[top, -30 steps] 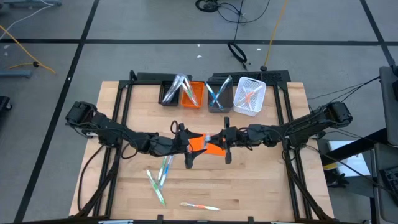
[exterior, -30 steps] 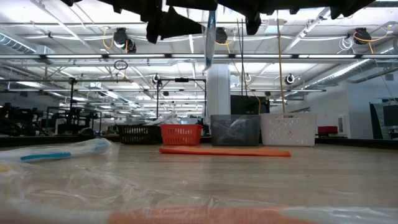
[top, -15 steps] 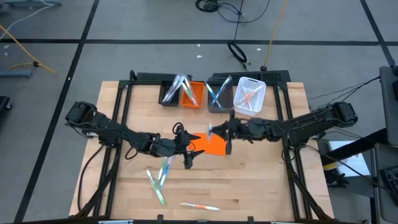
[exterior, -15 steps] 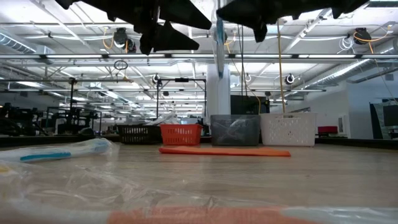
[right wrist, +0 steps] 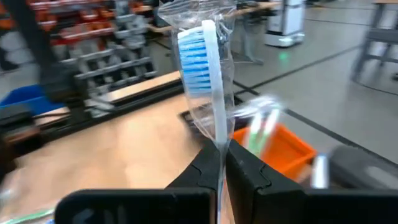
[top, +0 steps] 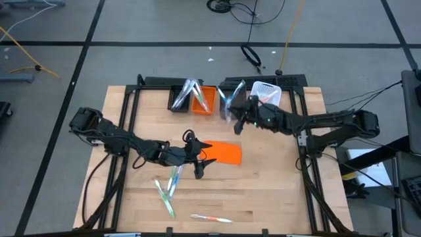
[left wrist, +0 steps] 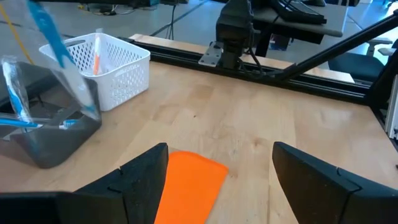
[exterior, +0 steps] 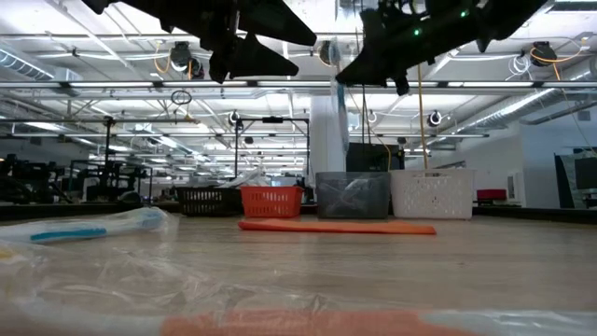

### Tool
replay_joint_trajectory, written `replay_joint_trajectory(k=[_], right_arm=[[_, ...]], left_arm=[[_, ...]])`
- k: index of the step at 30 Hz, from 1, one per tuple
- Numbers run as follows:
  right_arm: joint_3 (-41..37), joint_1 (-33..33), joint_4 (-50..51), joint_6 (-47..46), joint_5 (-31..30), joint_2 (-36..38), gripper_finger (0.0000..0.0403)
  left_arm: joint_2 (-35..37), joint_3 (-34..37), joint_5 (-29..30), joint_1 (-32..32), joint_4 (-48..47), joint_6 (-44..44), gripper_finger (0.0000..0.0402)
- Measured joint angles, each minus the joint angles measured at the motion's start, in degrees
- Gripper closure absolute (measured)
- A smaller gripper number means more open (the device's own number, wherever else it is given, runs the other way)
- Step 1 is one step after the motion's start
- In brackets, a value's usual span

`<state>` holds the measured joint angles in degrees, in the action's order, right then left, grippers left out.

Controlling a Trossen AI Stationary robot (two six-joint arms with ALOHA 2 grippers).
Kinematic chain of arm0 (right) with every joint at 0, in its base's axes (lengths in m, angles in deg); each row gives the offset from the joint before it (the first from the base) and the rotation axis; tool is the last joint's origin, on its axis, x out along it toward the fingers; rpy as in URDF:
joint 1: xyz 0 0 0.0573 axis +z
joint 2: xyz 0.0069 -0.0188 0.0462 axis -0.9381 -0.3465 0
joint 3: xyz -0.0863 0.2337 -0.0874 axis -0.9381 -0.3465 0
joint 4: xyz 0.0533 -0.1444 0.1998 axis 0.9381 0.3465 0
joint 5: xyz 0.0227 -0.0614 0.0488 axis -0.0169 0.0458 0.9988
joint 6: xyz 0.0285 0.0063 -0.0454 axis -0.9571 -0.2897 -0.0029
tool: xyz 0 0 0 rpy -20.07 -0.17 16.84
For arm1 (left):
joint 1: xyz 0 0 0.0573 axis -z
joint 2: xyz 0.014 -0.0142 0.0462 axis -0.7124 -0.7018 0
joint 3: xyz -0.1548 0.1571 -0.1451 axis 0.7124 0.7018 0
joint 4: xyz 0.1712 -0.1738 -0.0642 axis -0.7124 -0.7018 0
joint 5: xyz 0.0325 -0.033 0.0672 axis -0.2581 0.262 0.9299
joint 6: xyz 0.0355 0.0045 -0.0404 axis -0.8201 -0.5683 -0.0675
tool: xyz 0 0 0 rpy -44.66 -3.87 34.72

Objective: Pick & Place Toothbrushes
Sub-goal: Put the blue toothbrush into the black transparent bin

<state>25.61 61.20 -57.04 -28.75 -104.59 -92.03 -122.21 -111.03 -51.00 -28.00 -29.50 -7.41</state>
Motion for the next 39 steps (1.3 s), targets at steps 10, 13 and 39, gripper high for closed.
replay_joint_trajectory(k=[10,13,39], right_arm=[[0.0,-12.1,3.2,0.1,0.3,0.0,0.04],[0.0,-15.3,3.7,-0.2,2.3,0.0,0.04],[0.0,-23.4,9.4,-3.1,9.2,-2.5,0.0399]], left_arm=[[0.0,0.0,0.0,0.0,0.0,0.0,0.0117],[0.0,0.0,0.0,-0.1,0.0,0.0,0.0117],[0.0,0.0,0.1,-0.1,0.2,-0.2,0.0117]])
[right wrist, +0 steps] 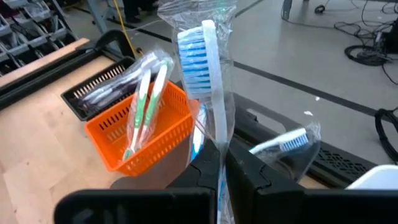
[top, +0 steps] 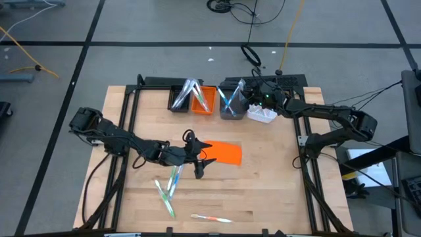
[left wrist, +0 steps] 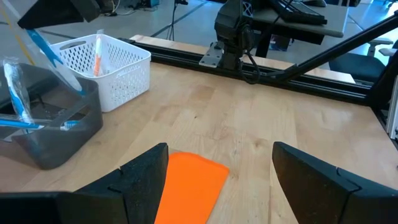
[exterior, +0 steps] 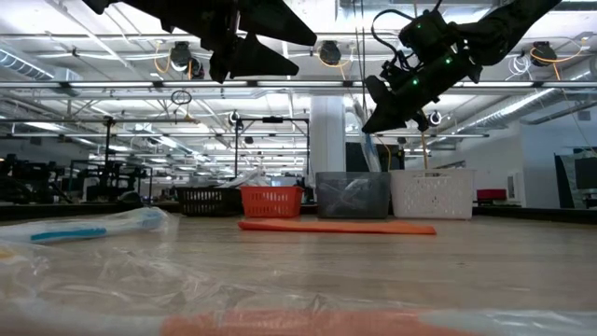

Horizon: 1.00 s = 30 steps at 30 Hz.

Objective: Pick & Place Toothbrushes
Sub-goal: Put the blue toothbrush into the black transparent bin

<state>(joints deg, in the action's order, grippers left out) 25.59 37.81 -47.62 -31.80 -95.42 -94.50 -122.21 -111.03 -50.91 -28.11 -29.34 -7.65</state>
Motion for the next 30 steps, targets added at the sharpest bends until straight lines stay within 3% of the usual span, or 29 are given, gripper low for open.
replay_joint_trajectory(k=[6,21,30], right_arm=[[0.0,-0.1,1.5,0.1,0.0,0.0,0.0393],[-0.1,-0.1,2.0,0.2,-0.3,0.0,0.0334],[-3.4,-2.3,1.7,0.2,-3.1,0.0,0.0256]], left_arm=[[0.0,0.0,0.0,0.0,0.0,0.0,0.0117],[0.0,0.0,0.0,0.0,0.0,0.0,0.0117],[0.0,0.0,0.0,0.0,0.0,0.0,0.0117]])
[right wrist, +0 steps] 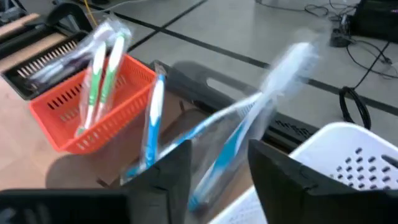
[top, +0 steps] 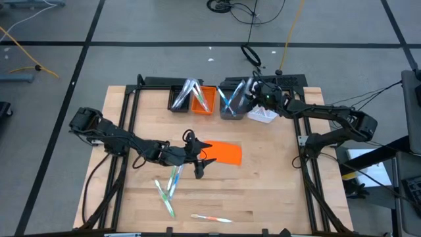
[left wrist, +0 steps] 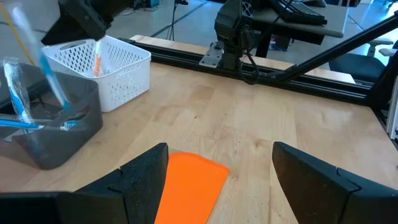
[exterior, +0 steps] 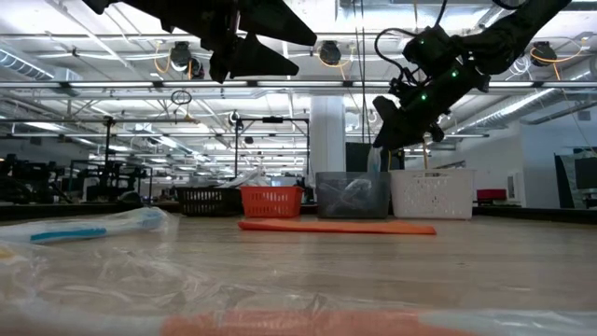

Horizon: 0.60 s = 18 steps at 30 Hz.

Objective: Pick & Place Toothbrushes
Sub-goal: Put the blue toothbrush into the black transparent bin

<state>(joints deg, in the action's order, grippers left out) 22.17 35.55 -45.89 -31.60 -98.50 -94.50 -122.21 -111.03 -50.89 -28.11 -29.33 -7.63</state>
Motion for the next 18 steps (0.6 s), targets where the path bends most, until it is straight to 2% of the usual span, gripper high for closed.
replay_joint_trajectory(k=[5,9,14,18], right_arm=[[-0.3,-0.5,-1.9,0.5,0.2,0.0,0.0204],[-0.3,-0.3,-4.2,1.0,1.0,0.0,0.0178],[-0.3,0.3,-3.7,-1.6,2.5,0.0,0.017],[-0.3,2.4,-3.7,-1.7,6.2,0.0,0.0174]], left_arm=[[0.0,0.0,0.0,0.0,0.0,0.0,0.0117],[0.0,0.0,0.0,0.0,0.0,0.0,0.0117],[0.0,0.0,0.0,0.0,-0.8,0.3,0.0117],[0.0,0.0,0.0,0.0,-5.7,4.2,0.0117]])
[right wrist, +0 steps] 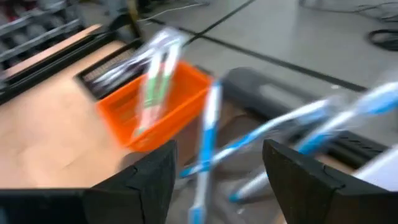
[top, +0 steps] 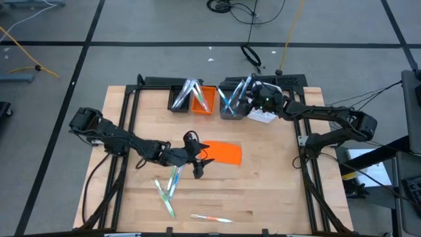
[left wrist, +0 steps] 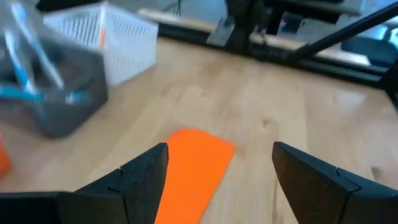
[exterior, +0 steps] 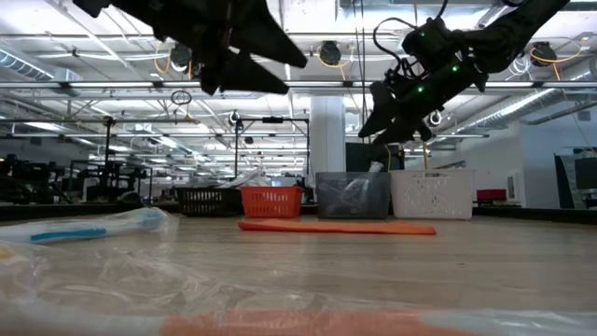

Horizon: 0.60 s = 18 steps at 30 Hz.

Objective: Pick & Place Toothbrushes
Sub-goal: Put the blue toothbrush into the black transparent bin

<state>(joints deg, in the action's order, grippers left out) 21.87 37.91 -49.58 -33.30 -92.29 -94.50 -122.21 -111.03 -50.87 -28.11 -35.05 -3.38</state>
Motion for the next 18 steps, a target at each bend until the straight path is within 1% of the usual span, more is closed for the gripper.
replay_joint_trajectory(k=[5,12,18], right_arm=[[0.0,3.8,-0.3,0.3,4.1,0.0,0.0179],[0.0,11.4,-0.1,0.2,4.5,0.0,0.0181],[0.0,18.4,-0.2,0.2,4.5,0.0,0.0181]], left_arm=[[0.0,0.0,0.0,0.3,-7.2,9.0,0.0117],[0.0,0.0,-0.2,2.1,-18.7,22.1,0.0117],[0.0,0.0,-4.8,3.9,-30.5,35.0,0.0117]])
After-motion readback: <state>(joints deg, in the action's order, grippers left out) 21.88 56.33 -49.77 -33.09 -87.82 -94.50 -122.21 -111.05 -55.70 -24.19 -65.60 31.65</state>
